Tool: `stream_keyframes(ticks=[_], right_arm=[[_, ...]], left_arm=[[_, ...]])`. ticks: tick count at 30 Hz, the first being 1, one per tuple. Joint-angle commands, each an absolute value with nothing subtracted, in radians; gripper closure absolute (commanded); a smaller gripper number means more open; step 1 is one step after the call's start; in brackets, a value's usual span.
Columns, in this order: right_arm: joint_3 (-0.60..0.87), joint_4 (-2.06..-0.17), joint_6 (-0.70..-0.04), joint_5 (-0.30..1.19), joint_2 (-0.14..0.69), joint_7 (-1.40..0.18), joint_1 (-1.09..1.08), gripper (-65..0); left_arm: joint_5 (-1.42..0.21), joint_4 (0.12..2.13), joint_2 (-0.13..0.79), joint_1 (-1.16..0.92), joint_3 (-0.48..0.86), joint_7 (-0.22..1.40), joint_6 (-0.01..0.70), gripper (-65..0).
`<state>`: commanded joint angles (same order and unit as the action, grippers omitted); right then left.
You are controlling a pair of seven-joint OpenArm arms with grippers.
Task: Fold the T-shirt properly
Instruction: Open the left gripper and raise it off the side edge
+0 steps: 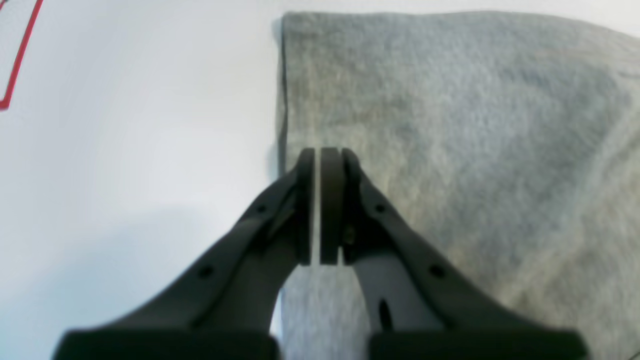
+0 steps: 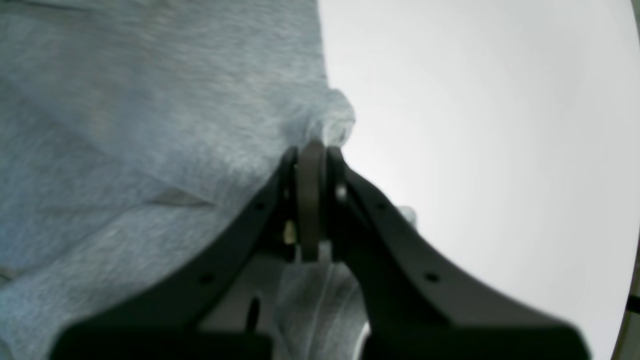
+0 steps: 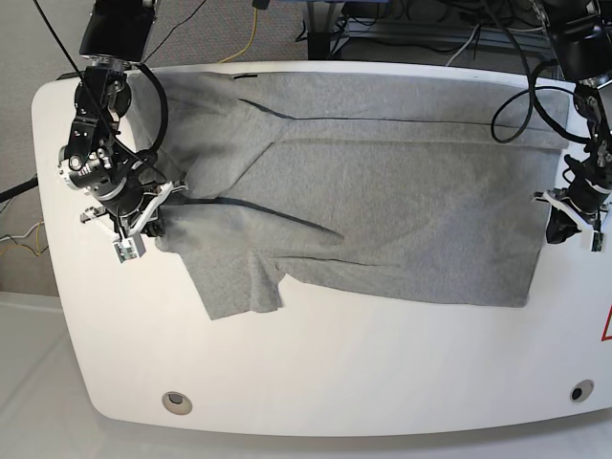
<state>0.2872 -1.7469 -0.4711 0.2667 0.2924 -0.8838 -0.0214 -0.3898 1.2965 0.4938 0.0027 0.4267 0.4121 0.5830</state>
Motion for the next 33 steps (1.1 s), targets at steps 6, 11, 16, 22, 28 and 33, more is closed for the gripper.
stream_keyframes(ticks=[6, 11, 16, 22, 28, 33], right_arm=[[0.301, -1.757, -0.477, 0.277, 0.295, -0.886, -0.011, 0.0], [0.300, -1.757, -0.481, 0.279, 0.296, -0.885, -0.007, 0.0], [0.283, -1.741, -0.472, 0.265, 0.292, -0.873, -0.023, 0.0], [0.284, -1.737, -0.472, 0.265, 0.291, -0.869, -0.022, 0.0], [0.290, -1.737, -0.474, 0.269, 0.293, -0.868, -0.018, 0.0], [0.287, -1.735, -0.475, 0.268, 0.293, -0.872, -0.019, 0.0]], left_arm=[[-0.441, 1.378, 0.499, -0.096, 0.515, 0.449, 0.585, 0.0], [-0.463, 1.380, 0.503, -0.107, 0.530, 0.464, 0.585, 0.0], [-0.451, 1.195, 0.515, 0.046, 0.497, 0.404, 0.569, -10.8], [-0.416, 0.927, 0.505, 0.225, 0.426, 0.306, 0.568, -26.2], [-0.354, 0.764, 0.471, 0.375, 0.331, 0.239, 0.573, -29.3], [-0.344, 0.591, 0.435, 0.534, 0.210, 0.191, 0.578, -28.1]])
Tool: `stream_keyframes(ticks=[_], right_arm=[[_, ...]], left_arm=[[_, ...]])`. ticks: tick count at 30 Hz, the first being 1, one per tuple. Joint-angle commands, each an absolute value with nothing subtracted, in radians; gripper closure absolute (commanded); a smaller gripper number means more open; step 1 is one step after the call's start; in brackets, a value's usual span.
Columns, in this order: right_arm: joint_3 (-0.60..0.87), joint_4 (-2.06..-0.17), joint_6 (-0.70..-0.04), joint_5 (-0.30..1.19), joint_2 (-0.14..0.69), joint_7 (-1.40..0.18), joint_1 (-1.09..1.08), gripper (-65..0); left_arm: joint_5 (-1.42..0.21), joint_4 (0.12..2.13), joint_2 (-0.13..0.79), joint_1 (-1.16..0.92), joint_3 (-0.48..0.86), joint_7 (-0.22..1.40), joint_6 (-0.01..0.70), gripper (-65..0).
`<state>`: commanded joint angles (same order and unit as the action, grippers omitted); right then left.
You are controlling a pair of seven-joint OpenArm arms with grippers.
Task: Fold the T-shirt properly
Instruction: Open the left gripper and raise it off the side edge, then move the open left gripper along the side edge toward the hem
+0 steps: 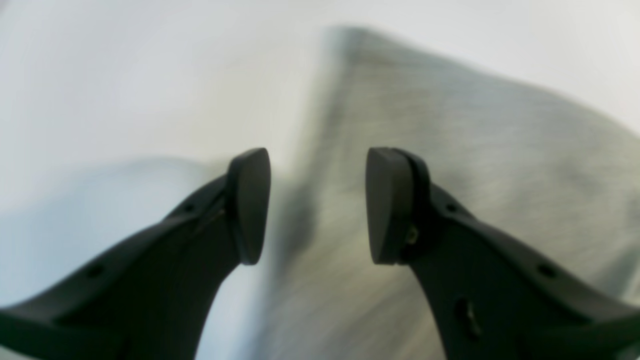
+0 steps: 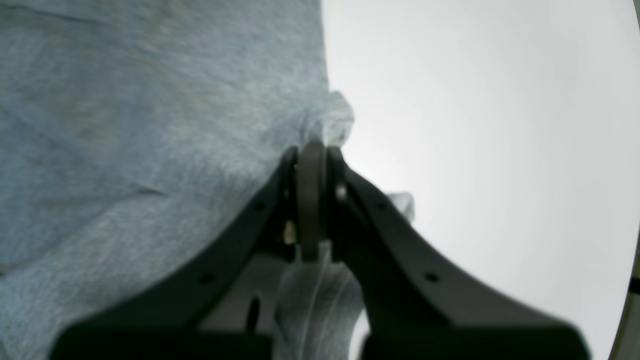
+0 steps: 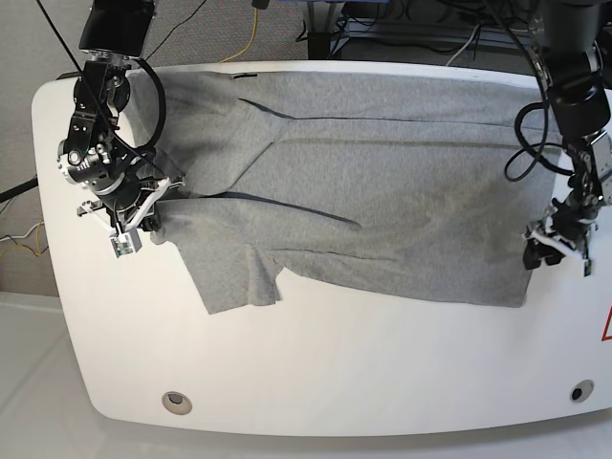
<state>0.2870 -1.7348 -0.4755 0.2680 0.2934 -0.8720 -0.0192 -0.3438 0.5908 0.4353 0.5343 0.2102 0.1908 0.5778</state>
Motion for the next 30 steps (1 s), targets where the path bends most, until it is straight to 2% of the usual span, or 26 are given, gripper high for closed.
stream_keyframes(ticks=[8, 10, 14, 18, 28, 30], right_arm=[[0.289, -1.735, -0.476, 0.269, 0.294, -0.873, -0.014, 0.0], [0.289, -1.737, -0.477, 0.270, 0.293, -0.869, -0.012, 0.0], [0.290, -1.737, -0.478, 0.270, 0.294, -0.868, -0.010, 0.0], [0.288, -1.734, -0.478, 0.271, 0.295, -0.868, -0.010, 0.0], [0.287, -1.740, -0.478, 0.270, 0.297, -0.877, -0.015, 0.0], [0.288, -1.735, -0.477, 0.272, 0.297, -0.875, -0.009, 0.0]], left_arm=[[-0.359, 0.414, 0.405, 0.661, 0.096, 0.151, 0.573, -25.5], [-0.358, 0.296, 0.382, 0.729, 0.091, 0.110, 0.581, -27.6], [-0.352, 0.235, 0.367, 0.747, 0.086, 0.075, 0.589, -29.6], [-0.339, 0.221, 0.357, 0.753, 0.083, 0.061, 0.589, -30.6], [-0.311, 0.237, 0.375, 0.748, 0.094, 0.087, 0.483, -28.5], [-0.320, 0.275, 0.400, 0.720, 0.095, 0.098, 0.512, -27.7]])
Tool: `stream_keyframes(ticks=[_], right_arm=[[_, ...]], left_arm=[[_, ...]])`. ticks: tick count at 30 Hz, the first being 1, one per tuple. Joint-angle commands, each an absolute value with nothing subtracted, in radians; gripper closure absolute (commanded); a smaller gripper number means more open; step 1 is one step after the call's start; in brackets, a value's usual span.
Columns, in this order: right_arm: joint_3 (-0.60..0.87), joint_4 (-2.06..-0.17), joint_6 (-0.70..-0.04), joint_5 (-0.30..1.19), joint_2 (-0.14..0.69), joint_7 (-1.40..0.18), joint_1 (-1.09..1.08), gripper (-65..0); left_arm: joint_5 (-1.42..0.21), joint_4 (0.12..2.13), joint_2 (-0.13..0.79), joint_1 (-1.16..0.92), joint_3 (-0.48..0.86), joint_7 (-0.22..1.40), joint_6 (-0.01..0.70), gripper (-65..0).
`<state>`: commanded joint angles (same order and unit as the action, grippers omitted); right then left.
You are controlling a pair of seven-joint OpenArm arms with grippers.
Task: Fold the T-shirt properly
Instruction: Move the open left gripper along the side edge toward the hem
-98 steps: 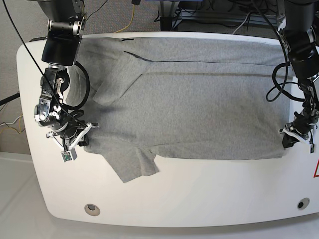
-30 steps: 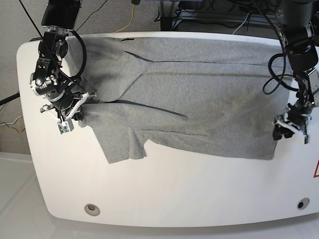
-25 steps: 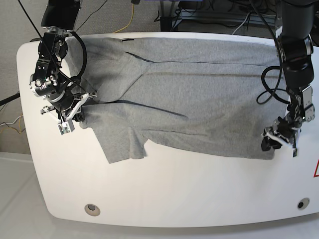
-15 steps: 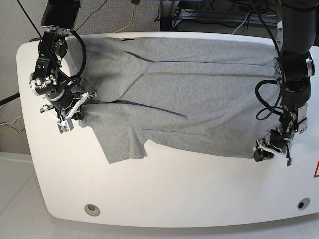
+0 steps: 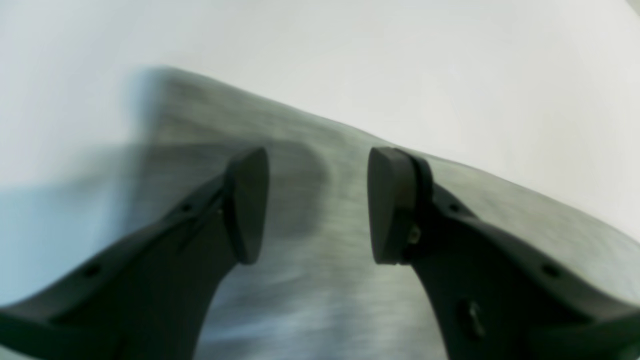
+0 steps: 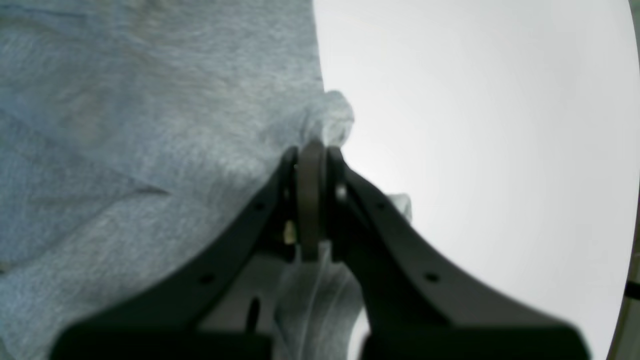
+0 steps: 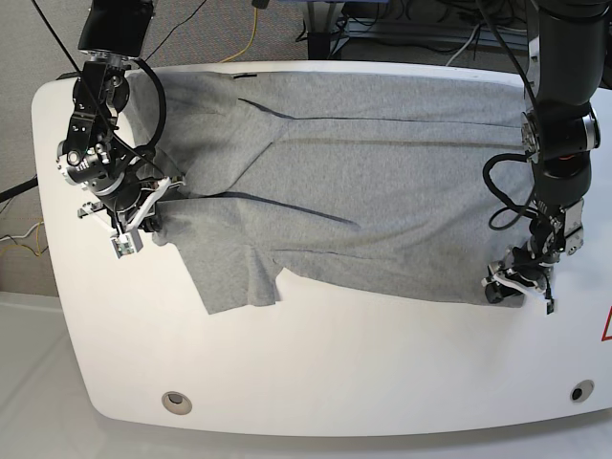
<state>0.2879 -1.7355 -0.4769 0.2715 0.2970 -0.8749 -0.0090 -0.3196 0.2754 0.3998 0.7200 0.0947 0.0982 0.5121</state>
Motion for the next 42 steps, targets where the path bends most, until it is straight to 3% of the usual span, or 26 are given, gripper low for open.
stream_keyframes(ticks=[8, 28, 38, 42], right_arm=[[0.289, -1.734, -0.477, 0.272, 0.296, -0.874, -0.010, 0.0], [0.287, -1.738, -0.475, 0.277, 0.299, -0.876, -0.011, 0.0], [0.286, -1.742, -0.481, 0.279, 0.298, -0.875, -0.013, 0.0], [0.285, -1.740, -0.482, 0.279, 0.298, -0.879, -0.012, 0.0]], left_arm=[[-0.338, 0.387, 0.429, 0.661, 0.098, 0.112, 0.563, -27.9], [-0.291, 0.318, 0.417, 0.640, 0.099, 0.091, 0.507, -27.6], [-0.288, 0.319, 0.422, 0.630, 0.111, 0.109, 0.597, -28.3], [-0.300, 0.330, 0.428, 0.627, 0.103, 0.104, 0.573, -28.3]])
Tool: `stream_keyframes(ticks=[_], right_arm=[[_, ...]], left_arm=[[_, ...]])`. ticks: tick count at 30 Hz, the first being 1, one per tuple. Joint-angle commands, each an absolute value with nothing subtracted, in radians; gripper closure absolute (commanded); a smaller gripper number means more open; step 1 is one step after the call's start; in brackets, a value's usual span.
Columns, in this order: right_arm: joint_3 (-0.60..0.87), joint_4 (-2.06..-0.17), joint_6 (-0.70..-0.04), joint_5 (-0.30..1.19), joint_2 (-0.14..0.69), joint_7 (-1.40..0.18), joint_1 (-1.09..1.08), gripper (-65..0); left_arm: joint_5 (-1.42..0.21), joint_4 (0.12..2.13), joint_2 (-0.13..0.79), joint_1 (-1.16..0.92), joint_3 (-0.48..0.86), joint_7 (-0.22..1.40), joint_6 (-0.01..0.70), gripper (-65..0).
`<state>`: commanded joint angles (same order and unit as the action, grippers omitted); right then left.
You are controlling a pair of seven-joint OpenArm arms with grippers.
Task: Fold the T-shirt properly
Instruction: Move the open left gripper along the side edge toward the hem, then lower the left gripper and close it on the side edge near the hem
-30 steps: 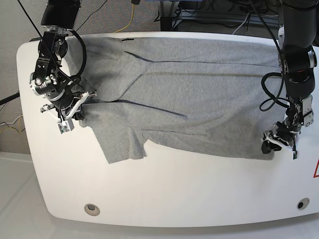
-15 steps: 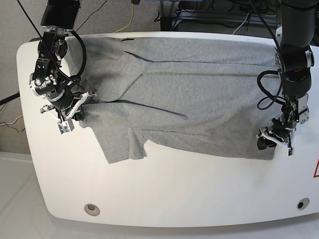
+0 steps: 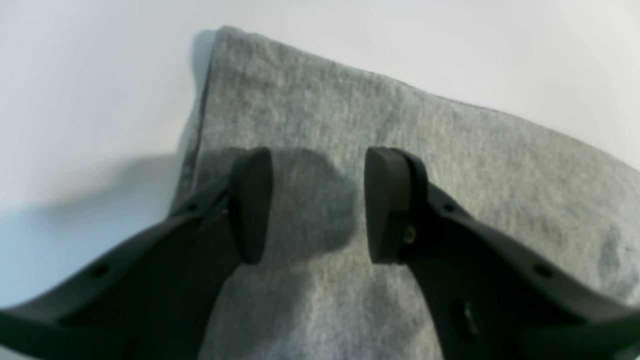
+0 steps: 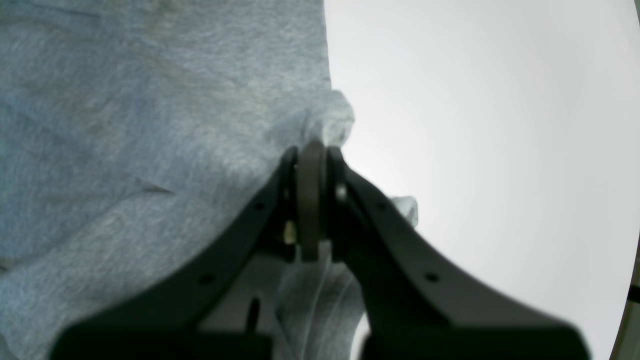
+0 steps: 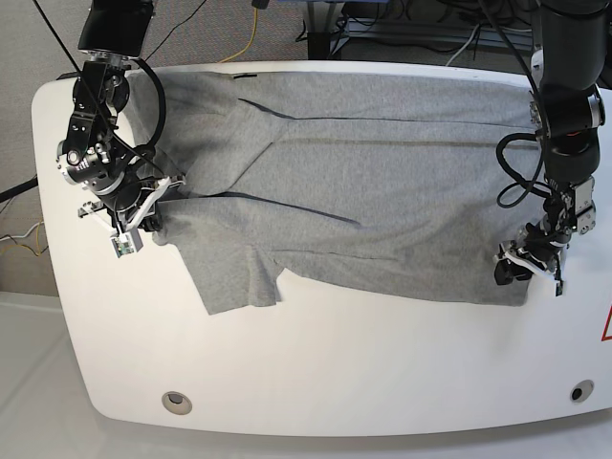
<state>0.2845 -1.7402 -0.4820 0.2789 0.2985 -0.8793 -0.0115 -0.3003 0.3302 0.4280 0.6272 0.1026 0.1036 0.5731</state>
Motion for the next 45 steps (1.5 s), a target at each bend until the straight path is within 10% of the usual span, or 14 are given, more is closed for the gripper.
stream_keyframes(ticks=[38, 45], right_arm=[[0.286, -1.734, -0.483, 0.276, 0.298, -0.865, -0.012, 0.0], [0.286, -1.733, -0.482, 0.275, 0.298, -0.866, -0.009, 0.0]], left_arm=[[-0.346, 0.327, 0.565, 0.599, 0.143, 0.142, 0.588, -28.5], [-0.348, 0.323, 0.559, 0.597, 0.140, 0.144, 0.562, -39.3]])
